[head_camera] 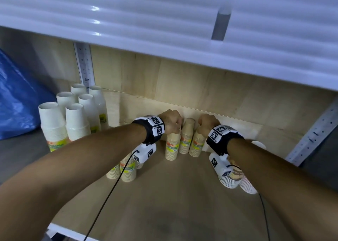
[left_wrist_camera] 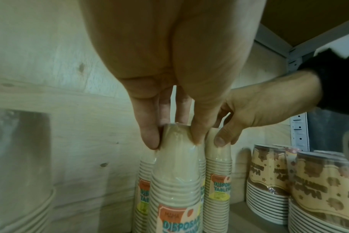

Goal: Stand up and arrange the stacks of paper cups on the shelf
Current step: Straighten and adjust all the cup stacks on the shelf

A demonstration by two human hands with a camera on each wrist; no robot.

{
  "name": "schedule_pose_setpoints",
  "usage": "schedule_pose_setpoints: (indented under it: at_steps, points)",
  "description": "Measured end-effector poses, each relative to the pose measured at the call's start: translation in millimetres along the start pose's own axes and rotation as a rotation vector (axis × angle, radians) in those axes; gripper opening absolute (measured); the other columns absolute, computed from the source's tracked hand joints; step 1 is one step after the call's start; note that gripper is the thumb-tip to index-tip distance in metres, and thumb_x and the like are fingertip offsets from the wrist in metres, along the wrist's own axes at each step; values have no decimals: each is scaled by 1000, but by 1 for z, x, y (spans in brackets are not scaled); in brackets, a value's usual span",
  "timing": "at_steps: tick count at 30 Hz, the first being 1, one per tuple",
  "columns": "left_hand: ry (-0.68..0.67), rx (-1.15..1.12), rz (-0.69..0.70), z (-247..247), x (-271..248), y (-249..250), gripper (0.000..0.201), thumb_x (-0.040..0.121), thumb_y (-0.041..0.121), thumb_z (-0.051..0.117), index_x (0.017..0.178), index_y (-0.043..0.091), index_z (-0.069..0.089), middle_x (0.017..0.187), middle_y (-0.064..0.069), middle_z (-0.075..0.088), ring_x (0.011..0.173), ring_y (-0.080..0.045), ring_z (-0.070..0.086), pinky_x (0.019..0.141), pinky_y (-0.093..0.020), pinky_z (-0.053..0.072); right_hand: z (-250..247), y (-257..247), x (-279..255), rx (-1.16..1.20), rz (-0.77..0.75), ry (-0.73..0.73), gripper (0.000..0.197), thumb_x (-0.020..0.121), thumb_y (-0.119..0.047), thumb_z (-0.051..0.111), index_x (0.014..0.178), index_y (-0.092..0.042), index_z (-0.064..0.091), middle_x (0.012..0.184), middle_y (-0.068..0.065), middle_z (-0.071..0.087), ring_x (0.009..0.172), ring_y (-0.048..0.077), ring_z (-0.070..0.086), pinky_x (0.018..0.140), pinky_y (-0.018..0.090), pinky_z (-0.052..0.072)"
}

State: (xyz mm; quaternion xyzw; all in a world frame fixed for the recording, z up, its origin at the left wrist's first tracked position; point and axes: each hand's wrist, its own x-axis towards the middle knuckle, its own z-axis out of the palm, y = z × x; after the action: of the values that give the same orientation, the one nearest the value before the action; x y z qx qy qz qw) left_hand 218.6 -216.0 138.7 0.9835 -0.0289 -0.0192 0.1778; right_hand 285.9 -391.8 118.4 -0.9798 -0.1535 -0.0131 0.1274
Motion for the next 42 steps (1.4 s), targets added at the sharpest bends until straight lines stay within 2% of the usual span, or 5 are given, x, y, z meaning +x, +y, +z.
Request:
schedule_pose_setpoints:
  at_steps: [7, 19, 31, 38, 42]
  points:
    - [-6, -8, 11, 0, -1, -1, 27, 84, 23, 73, 107, 11, 70, 107, -7, 70, 99, -25, 65, 86, -35, 55, 0, 2, 2, 36, -10, 37, 19, 84, -20, 60, 100, -11, 59, 107, 11, 61, 93, 30, 59, 73, 30, 44]
    - [68, 0, -6, -25, -15, -3, 52, 80, 39, 76, 126, 22, 60, 124, -5, 56, 107, -23, 58, 91, -33, 51, -38, -27, -17, 16, -59, 73, 41, 85, -25, 63, 124, -10, 56, 128, 11, 53, 112, 31, 56, 91, 36, 49]
    - [186, 72, -90, -79, -74, -38, 41, 81, 34, 76, 118, 22, 65, 110, 0, 55, 103, -21, 58, 91, -33, 51, -47, -119, -46, 69, -255, 152, 36, 82, -20, 66, 118, -16, 63, 122, 9, 60, 108, 27, 60, 86, 30, 48]
    - [183, 106, -195, -86, -117, -65, 39, 81, 28, 76, 118, 21, 66, 110, 1, 57, 98, -19, 59, 85, -31, 51, -34, -175, -76, 81, -376, -33, 27, 79, -28, 72, 105, -25, 65, 110, 6, 67, 99, 25, 64, 86, 30, 52]
    - [185, 190, -202, -80, -137, -75, 34, 83, 26, 72, 116, 19, 66, 122, 2, 56, 111, -20, 54, 90, -28, 44, -20, -196, -94, 55, -431, -130, 25, 81, -26, 72, 105, -18, 71, 109, 5, 66, 100, 24, 64, 76, 23, 45]
